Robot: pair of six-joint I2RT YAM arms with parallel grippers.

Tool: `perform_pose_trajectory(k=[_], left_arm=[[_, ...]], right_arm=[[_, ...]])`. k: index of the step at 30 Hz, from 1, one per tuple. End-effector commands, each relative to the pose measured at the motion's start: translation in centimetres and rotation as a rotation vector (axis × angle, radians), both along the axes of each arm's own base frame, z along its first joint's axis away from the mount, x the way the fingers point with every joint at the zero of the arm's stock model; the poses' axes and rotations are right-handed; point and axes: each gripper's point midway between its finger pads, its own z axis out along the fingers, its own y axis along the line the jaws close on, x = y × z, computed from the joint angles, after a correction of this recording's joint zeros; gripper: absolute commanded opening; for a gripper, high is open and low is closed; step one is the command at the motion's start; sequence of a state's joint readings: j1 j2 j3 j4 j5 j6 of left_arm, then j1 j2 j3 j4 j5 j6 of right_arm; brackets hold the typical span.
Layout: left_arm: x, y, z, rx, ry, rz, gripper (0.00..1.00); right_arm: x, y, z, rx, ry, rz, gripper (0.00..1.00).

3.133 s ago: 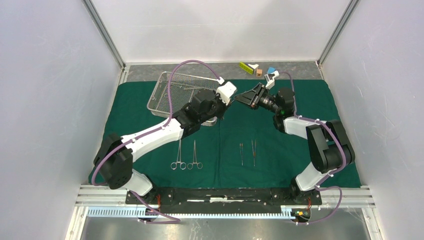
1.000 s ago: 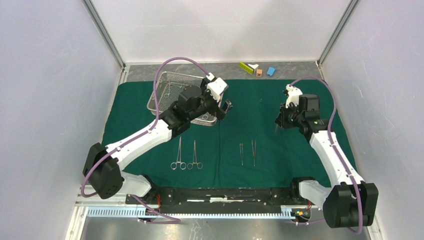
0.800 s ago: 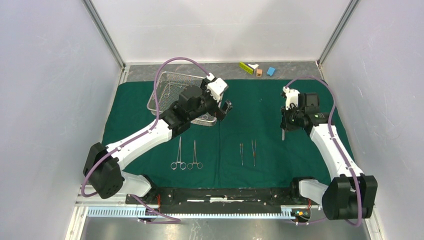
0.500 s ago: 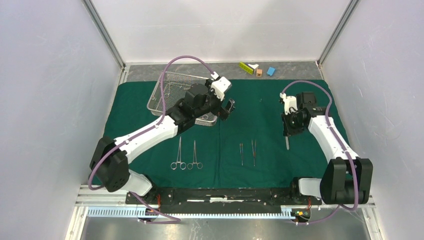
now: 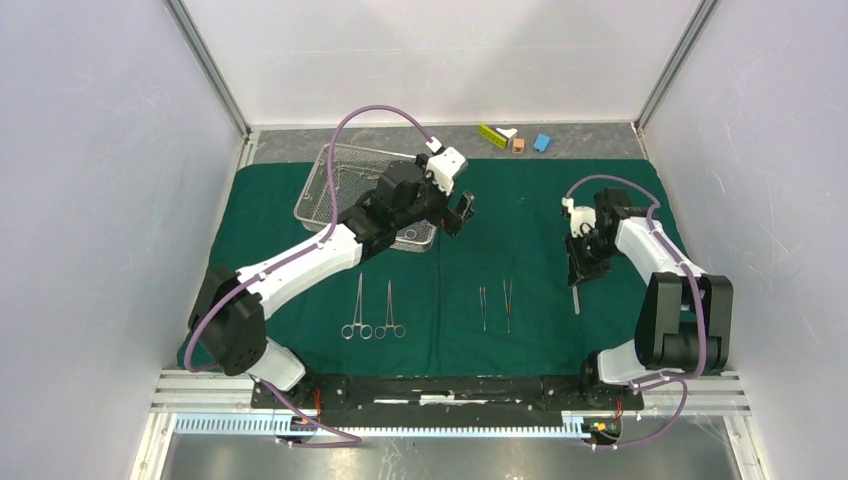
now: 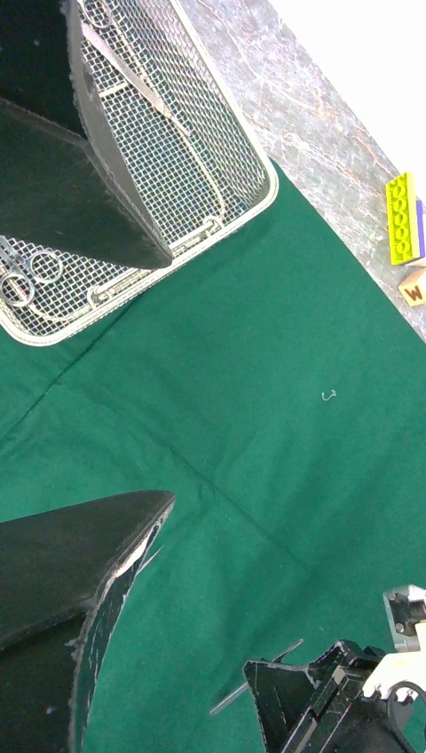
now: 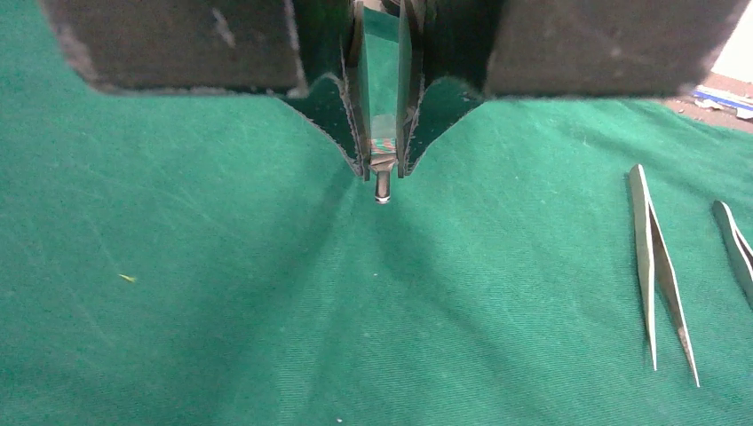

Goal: Open and lay out the surgical kit
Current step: Place the medical item in the surgical kit.

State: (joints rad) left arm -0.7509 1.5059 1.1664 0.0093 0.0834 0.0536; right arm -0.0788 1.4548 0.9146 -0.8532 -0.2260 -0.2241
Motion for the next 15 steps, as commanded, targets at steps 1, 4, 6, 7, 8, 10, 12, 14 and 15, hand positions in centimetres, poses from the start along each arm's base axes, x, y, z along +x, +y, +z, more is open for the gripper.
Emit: perform_pose_trajectory(k=[1,4,6,7,8,10,12,14,15], left_arm=[[0.9,-0.5,1.6,-0.041,-0.005,0.019,1.00],[1.2,-0.6,1.5,-0.031,-0.008,0.021,1.00],[1.2,-0.4,0.7,-0.001,0.010,0.022,1.00],[1.3,-0.4,0.6,0.010,0.013,0.023,1.00],[1.5,-0.4,0.4,0.018,0.014,0.025,1.00],[1.8,-0.4,0.0,0.031,0.024,0.032,1.00],[2.1,-0.4,-0.3,0.039,0.033,0.038,1.00],[2.4,-0.3,-0.5,0.043,0.038,0.045,1.00],[2.5,-0.3,-0.5,0.044,0.042,0.049,1.00]], right_arm=[[0.9,1.0,0.7,0.062,-0.007,0.004,0.02],[0.9,1.2,0.5,0.078,0.012,-0.002,0.04],[0.9,1.3,0.4,0.084,0.031,-0.003,0.05],[0.9,1.2,0.3,0.080,0.042,-0.003,0.04],[0.9,1.1,0.2,0.076,0.055,-0.001,0.02],[1.0,1.1,0.1,0.074,0.075,0.003,0.01],[1.0,1.0,0.0,0.072,0.091,0.003,0.00],[1.0,0.9,-0.1,0.067,0.102,0.002,0.00],[1.0,0.9,-0.2,0.066,0.109,0.003,0.00]])
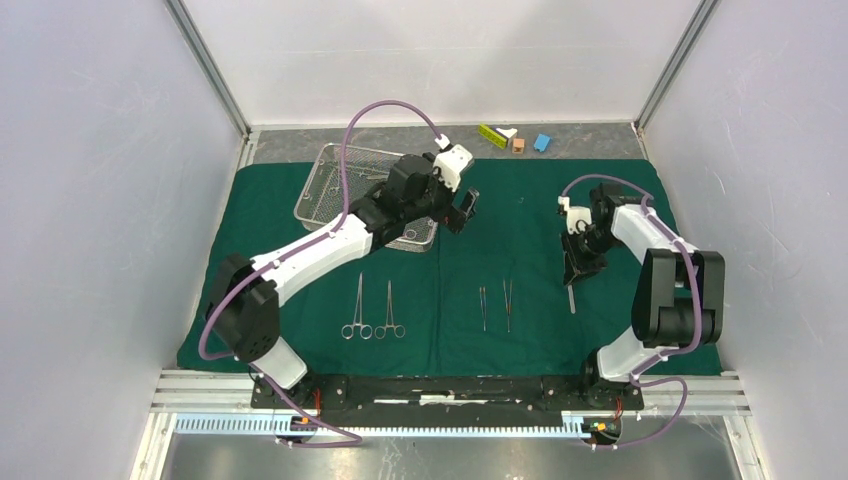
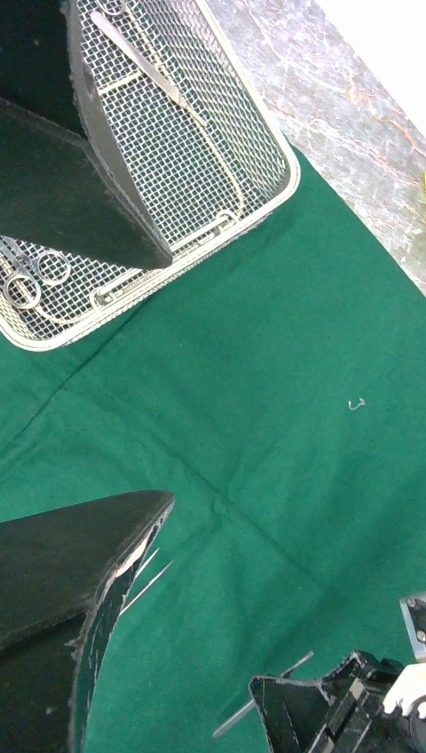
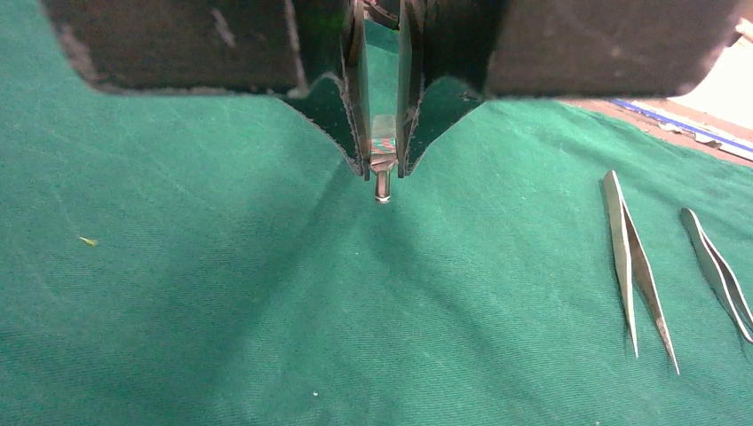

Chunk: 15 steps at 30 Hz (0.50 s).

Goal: Open and lay out the surgical kit
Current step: Place the medical item in the surgical kit.

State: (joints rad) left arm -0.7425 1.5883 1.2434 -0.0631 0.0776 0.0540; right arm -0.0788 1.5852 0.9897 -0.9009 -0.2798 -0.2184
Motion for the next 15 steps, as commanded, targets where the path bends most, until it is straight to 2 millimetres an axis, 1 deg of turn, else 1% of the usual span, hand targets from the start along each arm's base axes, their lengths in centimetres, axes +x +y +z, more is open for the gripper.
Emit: perform_pose_trajectory(k=[1,5,7,9,15], left_arm=[[1.5,0.2,1.2,-0.007,-0.014,0.038,1.00],[2.2,0.3,1.6,-0.002,-0.018,0.055,1.00],[2.5,0.3,1.7,0.003,-0.020,0.062,1.00],[2.7,0.4,1.6,0.008,-0.022,0.067,1.00],[2.8,0.2,1.1,0.007,-0.006,0.071,1.00]], right_arm=[[0.6,-0.1,0.6,0.001,0.020,0.007,0.00],[0.9,-0.3,0.7,0.001,0.056,0.025,0.00],[1.2,-0.5,1.1,-0.007,0.063,0.039,0.00],[1.5,-0.9,1.6,-0.024,0.056,0.055,0.00],[1.4,-1.9,2.2,-0.078,0.028,0.106,0.02]])
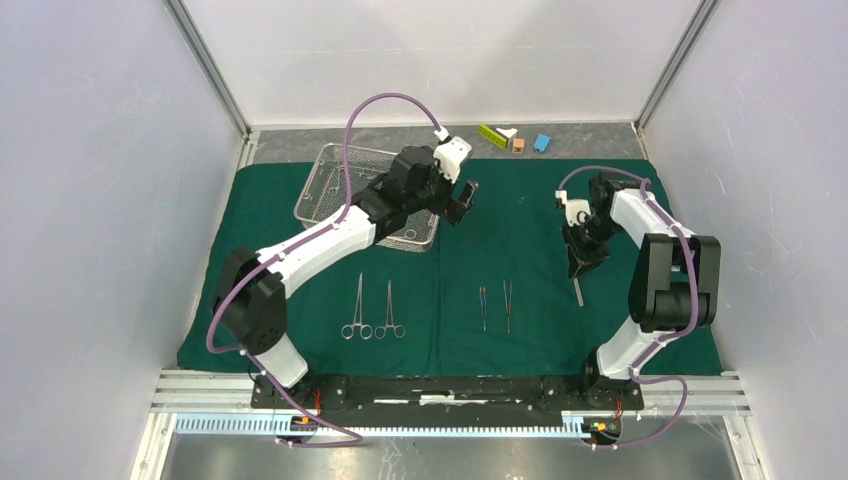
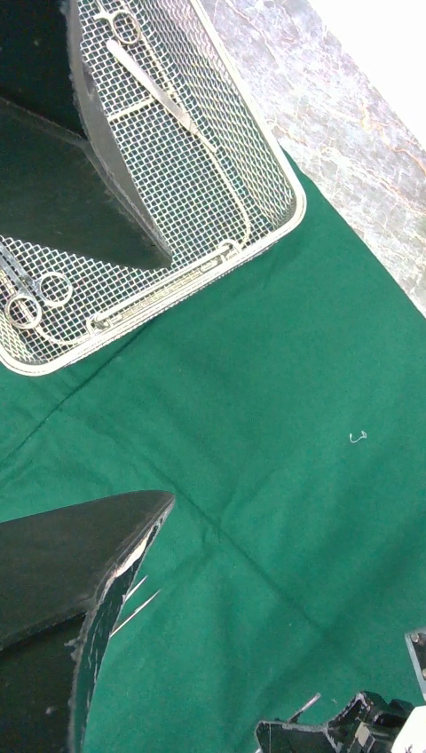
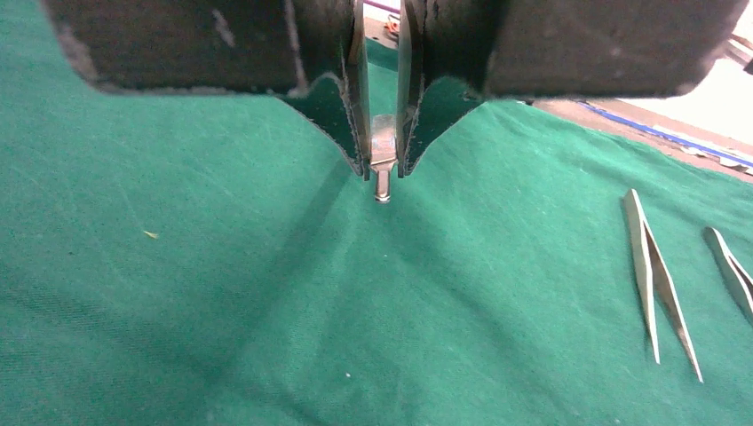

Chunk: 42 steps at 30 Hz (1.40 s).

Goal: Open and lay out the surgical kit
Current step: Place the medical item in the surgical kit.

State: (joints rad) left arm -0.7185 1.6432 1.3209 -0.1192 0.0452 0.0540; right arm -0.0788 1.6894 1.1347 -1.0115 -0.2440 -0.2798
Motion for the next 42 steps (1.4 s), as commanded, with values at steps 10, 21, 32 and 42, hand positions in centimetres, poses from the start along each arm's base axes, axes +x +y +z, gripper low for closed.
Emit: perform_pose_trajectory(k=[10,21,32,42], left_arm=[[-0.1,0.2,2.2,-0.053,-0.041,0.015,1.00],[-0.7,0.7,2.7,-0.075,-0.050,0.015,1.00],[0.2,0.1,0.8,-0.033,-0.015,0.022,1.00],[2.0,-0.9,-1.6,0.035,0.037,0.036,1.00]], right_arm=[[-0.8,-2.1,1.6,-0.102,-0.067,0.120,0.02],[-0.9,1.1,0.1,0.053,-0.055,-0.012,0.01],[-1.7,4.6,-0.8,0.058,-0.030,0.077,0.04],[-2.0,4.2,-1.6,0.023,-0.007,0.058,0.03]])
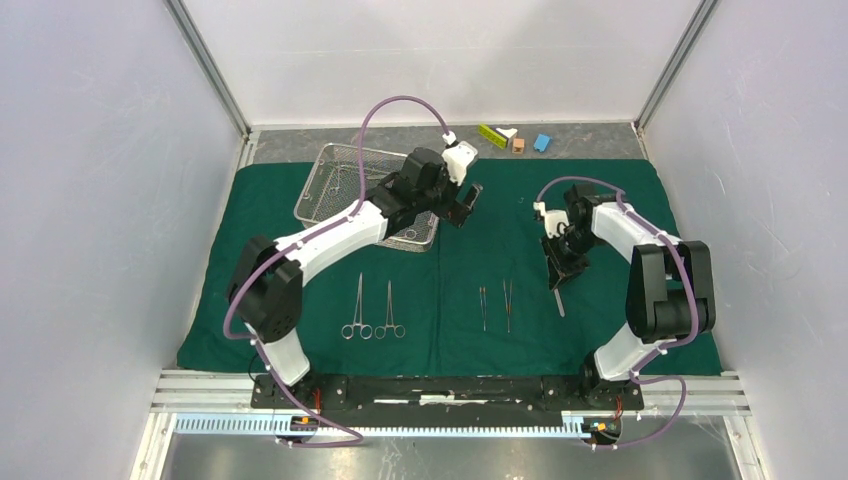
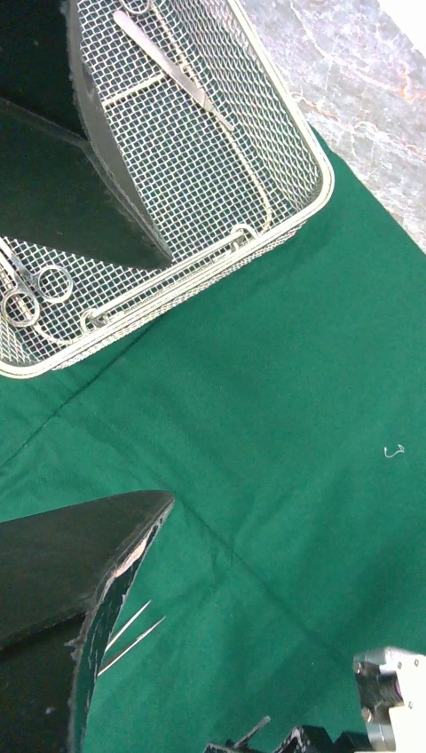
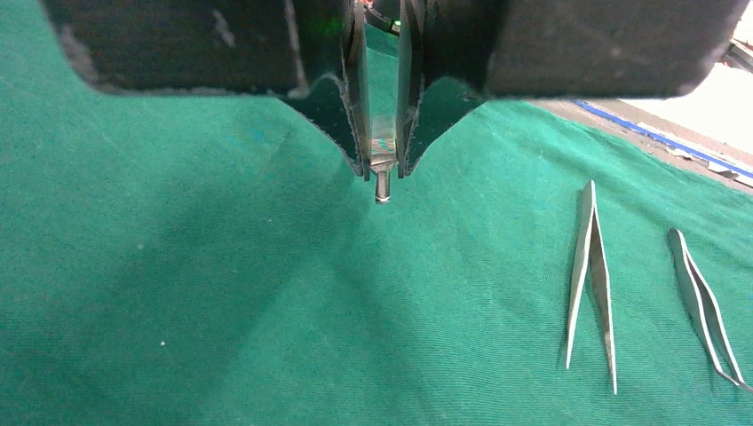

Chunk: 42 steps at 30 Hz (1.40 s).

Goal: Open and lay out the surgical kit
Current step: Place the medical item in the surgical kit.

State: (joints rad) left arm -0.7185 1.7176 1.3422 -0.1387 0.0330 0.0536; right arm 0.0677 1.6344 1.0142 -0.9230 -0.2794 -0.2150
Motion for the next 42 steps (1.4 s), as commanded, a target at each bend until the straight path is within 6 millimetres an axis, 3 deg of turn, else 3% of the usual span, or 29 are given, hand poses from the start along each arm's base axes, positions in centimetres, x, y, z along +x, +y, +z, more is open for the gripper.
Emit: perform_pose_trajectory(k=[1,4,7,9,16,21,28,42], left_arm=[[1.5,-0.8,1.3,-0.015,-0.010,0.028,1.00],[1.9,-1.3,0.6,-0.008,0.013,0.032,1.00],[2.3,-1.6,0.5,-0.005,0.019,0.032,1.00],[2.4,-1.6,0.4,-0.001,0.021,0.033,1.00],[2.7,-1.7,0.0,0.012,0.023,0.037,1.00],[2.3,-1.9,0.2,0.003,0.027,0.029,1.00],[2.1,-1.9,0.7,-0.006,0.023,0.024,1.00],[2.0,-2.0,0.2,-0.006,0.038,0.022,1.00]], right_arm=[[0.0,-0.3,-0.2,-0.017,-0.004,-0.029,0.03],[-0.2,-0.3,-0.4,-0.016,0.007,-0.055,0.05],[-2.7,0.1,-1.8,0.030,0.074,-0.121,0.11],[-3.2,-0.4,-1.9,0.026,0.064,-0.146,0.11],[-2.9,-1.4,-0.7,0.036,0.026,-0.199,0.10],[-1.4,-1.5,-0.2,0.038,-0.001,-0.177,0.05],[-0.5,-1.9,-0.3,0.024,0.004,-0.154,0.02],[-0.7,-1.7,-1.0,0.030,0.033,-0.161,0.03]])
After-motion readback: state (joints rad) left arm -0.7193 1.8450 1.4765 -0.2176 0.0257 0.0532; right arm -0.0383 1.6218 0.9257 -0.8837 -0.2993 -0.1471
